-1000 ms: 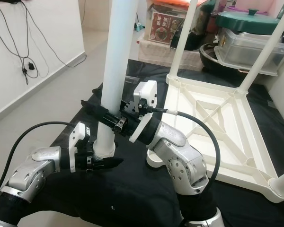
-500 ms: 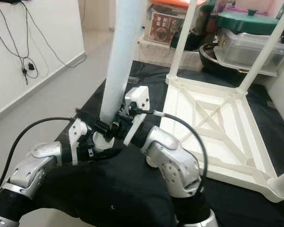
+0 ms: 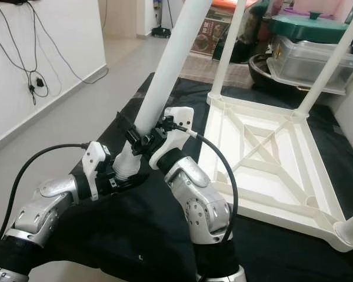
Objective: Building children table
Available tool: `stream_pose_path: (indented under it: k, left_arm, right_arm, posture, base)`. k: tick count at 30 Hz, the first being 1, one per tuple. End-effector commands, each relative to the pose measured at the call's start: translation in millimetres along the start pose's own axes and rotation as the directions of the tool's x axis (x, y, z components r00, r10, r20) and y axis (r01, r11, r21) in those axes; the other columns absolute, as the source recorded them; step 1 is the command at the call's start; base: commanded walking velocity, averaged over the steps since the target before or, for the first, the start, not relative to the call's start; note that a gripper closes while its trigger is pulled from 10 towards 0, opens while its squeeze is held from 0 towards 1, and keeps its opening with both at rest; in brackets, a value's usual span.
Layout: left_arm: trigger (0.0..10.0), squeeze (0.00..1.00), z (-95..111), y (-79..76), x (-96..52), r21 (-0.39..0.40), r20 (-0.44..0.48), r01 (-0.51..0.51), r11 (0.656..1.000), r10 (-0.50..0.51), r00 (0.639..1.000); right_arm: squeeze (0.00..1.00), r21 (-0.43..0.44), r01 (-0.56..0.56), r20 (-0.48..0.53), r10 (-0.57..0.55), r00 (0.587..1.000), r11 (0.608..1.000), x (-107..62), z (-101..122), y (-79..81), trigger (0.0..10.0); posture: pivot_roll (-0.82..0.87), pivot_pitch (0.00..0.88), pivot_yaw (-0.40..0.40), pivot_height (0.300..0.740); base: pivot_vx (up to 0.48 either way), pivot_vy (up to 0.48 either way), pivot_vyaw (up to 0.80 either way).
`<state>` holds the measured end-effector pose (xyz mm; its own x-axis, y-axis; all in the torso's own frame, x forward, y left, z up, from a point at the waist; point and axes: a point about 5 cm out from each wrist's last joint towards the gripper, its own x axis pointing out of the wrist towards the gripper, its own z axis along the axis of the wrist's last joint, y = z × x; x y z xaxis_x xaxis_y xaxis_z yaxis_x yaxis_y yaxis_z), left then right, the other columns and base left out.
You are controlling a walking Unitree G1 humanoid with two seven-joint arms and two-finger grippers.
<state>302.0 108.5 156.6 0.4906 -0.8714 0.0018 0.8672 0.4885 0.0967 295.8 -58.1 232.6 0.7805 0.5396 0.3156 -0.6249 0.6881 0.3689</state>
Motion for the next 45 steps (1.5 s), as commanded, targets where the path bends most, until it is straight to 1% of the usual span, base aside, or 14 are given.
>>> stream_pose_path:
  k: [1, 5, 6, 7, 8, 17, 28, 29, 31, 36, 41, 43, 44, 45]
  left_arm:
    - [10.0, 0.0, -2.6, -8.9, 5.7, 0.02, -0.009, 0.05, 0.999, -0.049, 0.999]
    - [10.0, 0.0, -3.0, -8.0, 4.8, 0.02, -0.012, 0.048, 0.999, -0.048, 0.999]
    - [10.0, 0.0, -3.6, -6.5, 3.7, 0.023, -0.018, 0.046, 0.999, -0.046, 0.999]
    - [10.0, 0.0, -3.6, -6.5, 3.7, 0.023, -0.018, 0.046, 0.999, -0.046, 0.999]
    - [10.0, 0.0, -4.4, -5.4, 2.7, 0.026, -0.024, 0.044, 0.999, -0.044, 0.999]
    - [10.0, 0.0, -7.3, -1.2, -3.5, 0.041, -0.052, 0.036, 0.999, -0.033, 0.998]
    - [10.0, 0.0, -9.3, 2.8, -9.8, 0.057, -0.068, 0.013, 0.998, -0.009, 0.998]
    - [10.0, 0.94, -8.7, 5.6, -10.8, 0.054, -0.059, -0.012, 0.998, 0.016, 0.998]
    - [10.0, 1.0, -6.8, 7.5, -11.5, 0.05, -0.039, -0.027, 0.998, 0.029, 0.999]
    - [10.0, 1.0, -2.9, 8.9, -12.6, 0.037, -0.014, -0.032, 0.999, 0.032, 0.999]
    - [10.0, 1.0, 3.2, 5.1, -16.9, -0.006, 0.042, -0.025, 1.0, 0.025, 0.999]
    - [10.0, 1.0, 3.9, -0.9, -26.3, -0.052, 0.062, -0.005, 0.999, 0.008, 0.998]
    - [10.0, 1.0, 3.9, -0.9, -26.3, -0.052, 0.062, -0.005, 0.999, 0.008, 0.998]
    - [10.0, 1.0, 2.1, -3.9, -31.0, -0.064, 0.053, 0.007, 0.998, -0.003, 0.999]
  right_arm:
    - [0.0, 0.023, 0.011, 0.024, -0.012, 1.0, 1.0, -1.9, 1.1, -0.4, 8.3]
    - [0.0, 0.029, 0.004, 0.027, -0.005, 1.0, 1.0, -2.4, 1.0, 1.3, 8.3]
    - [0.0, 0.037, -0.008, 0.022, 0.007, 1.0, 0.999, -3.3, 0.2, 2.9, 1.4]
    - [0.0, 0.037, -0.008, 0.022, 0.007, 1.0, 0.999, -3.3, 0.2, 2.9, 1.4]
    - [0.0, 0.046, -0.02, 0.016, 0.02, 1.0, 0.999, -4.0, -0.5, 4.9, 0.0]
    - [0.0, 0.043, -0.098, -0.024, 0.099, 0.995, 0.994, -11.8, -1.4, 8.8, 0.0]
    - [0.0, 0.029, -0.101, -0.031, 0.102, 0.994, 0.994, -16.2, 0.3, 6.1, 0.0]
    - [0.0, 0.022, -0.092, -0.026, 0.093, 0.995, 0.996, -16.3, 0.8, 5.1, 0.0]
    - [0.0, 0.016, -0.085, -0.023, 0.086, 0.996, 0.996, -16.4, 1.1, 4.2, 0.0]
    - [0.0, -0.007, -0.075, -0.02, 0.075, 0.997, 0.997, -16.9, 1.8, 1.7, 0.0]
    - [0.0, -0.077, -0.039, -0.006, 0.038, 0.999, 0.996, -16.1, 8.6, -11.0, 0.0]
    - [0.0, -0.189, 0.015, 0.018, -0.012, 1.0, 0.982, -15.1, 22.2, -33.2, 0.0]
    - [0.0, -0.189, 0.015, 0.018, -0.012, 1.0, 0.982, -15.1, 22.2, -33.2, 0.0]
    - [0.0, -0.234, 0.038, 0.025, -0.033, 0.999, 0.972, -15.3, 28.4, -43.6, 0.0]
  posture:
    - [0.09, 0.0, -0.068, 0.74]
    - [0.09, 0.0, -0.067, 0.74]
    - [0.09, 0.0, -0.067, 0.74]
    - [0.09, 0.0, -0.067, 0.74]
    - [0.09, 0.0, -0.067, 0.74]
    - [0.09, 0.0, -0.07, 0.74]
    - [0.09, 0.0, -0.071, 0.74]
    - [0.09, 0.0, -0.069, 0.74]
    - [0.09, 0.0, -0.069, 0.74]
    - [0.09, 0.0, -0.068, 0.74]
    - [0.1, 0.0, -0.071, 0.74]
    - [0.1, 0.0, -0.074, 0.74]
    - [0.1, 0.0, -0.074, 0.74]
    - [0.11, 0.0, -0.076, 0.74]
  base:
    - [0.0, 0.0, 0.0]
    - [0.0, 0.0, 0.0]
    - [0.0, 0.0, 0.0]
    - [0.0, 0.0, 0.0]
    - [0.0, 0.0, 0.0]
    - [0.0, 0.0, 0.0]
    - [0.0, 0.0, 0.0]
    - [0.0, 0.0, 0.0]
    - [0.0, 0.0, 0.0]
    - [0.0, 0.0, 0.0]
    - [0.0, 0.0, 0.0]
    - [0.0, 0.0, 0.0]
    - [0.0, 0.0, 0.0]
    - [0.0, 0.0, 0.0]
